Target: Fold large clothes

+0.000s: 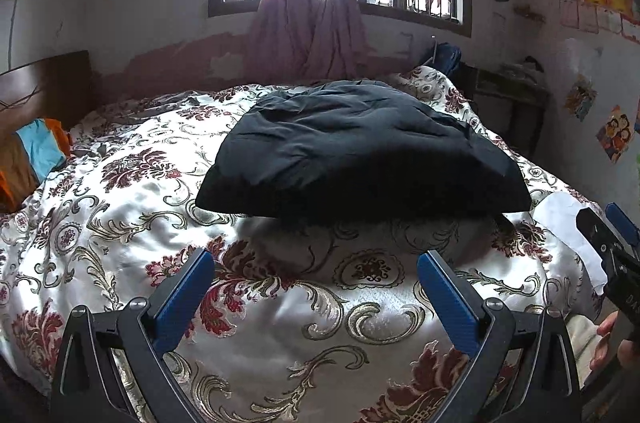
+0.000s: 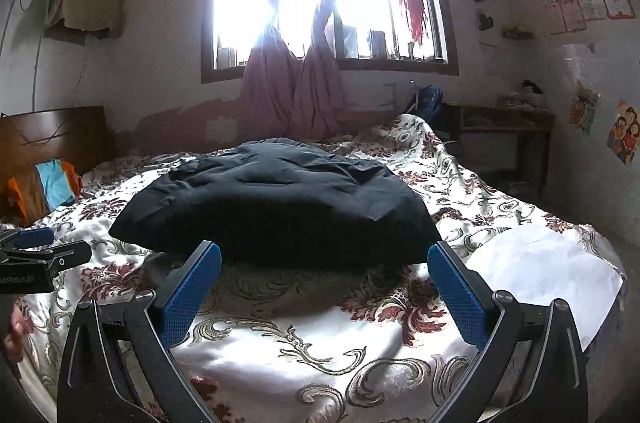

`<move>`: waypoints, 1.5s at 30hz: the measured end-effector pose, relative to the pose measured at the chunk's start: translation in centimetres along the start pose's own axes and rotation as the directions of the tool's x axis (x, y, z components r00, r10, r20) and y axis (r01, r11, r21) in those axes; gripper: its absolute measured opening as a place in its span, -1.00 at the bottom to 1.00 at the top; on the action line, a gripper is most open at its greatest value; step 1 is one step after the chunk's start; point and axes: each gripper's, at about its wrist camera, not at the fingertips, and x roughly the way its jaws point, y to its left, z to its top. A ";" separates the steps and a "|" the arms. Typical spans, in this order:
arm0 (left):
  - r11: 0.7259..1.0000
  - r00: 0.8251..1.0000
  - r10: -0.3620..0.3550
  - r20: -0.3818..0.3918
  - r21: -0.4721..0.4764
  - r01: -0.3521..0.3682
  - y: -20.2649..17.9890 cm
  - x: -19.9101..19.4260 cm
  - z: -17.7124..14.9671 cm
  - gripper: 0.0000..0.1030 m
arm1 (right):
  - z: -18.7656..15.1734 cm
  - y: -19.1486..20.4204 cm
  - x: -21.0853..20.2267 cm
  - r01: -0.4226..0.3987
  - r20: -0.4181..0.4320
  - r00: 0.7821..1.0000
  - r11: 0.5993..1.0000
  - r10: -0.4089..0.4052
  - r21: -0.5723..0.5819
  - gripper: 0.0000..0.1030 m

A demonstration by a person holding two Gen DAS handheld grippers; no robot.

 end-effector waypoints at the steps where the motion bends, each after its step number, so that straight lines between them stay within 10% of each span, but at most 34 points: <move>1: 1.000 1.000 -0.001 -0.001 0.000 0.001 0.0 0.1 0.0 0.99 | 0.0 0.0 0.0 0.000 0.000 1.000 1.000 0.000 0.001 0.97; 45: 0.999 1.000 0.004 0.000 0.036 -0.004 -0.3 -0.3 -0.2 0.99 | 0.1 0.2 -0.3 0.000 0.012 1.000 1.000 0.000 0.017 0.97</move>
